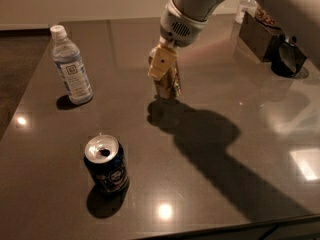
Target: Knock orange can over
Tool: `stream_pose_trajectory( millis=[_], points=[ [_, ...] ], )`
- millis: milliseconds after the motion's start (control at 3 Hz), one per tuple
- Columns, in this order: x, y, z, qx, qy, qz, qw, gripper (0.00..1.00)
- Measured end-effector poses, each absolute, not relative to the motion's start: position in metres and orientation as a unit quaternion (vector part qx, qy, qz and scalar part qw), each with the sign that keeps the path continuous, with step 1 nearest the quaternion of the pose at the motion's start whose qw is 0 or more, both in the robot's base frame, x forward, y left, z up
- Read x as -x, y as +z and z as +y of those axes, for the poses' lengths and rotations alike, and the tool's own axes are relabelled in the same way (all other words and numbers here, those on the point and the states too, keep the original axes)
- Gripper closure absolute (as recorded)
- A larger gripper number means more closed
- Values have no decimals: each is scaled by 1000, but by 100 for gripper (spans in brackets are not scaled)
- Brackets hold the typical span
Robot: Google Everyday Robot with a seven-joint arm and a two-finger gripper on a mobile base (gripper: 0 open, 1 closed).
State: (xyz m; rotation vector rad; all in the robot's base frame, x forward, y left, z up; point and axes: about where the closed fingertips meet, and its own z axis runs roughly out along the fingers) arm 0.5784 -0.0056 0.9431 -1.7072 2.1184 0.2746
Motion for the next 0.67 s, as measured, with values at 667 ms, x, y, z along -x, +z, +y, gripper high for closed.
stream_pose_trajectory(
  millis=[667],
  points=[
    [-565,928,-32,632,40,765,116,100]
  ],
)
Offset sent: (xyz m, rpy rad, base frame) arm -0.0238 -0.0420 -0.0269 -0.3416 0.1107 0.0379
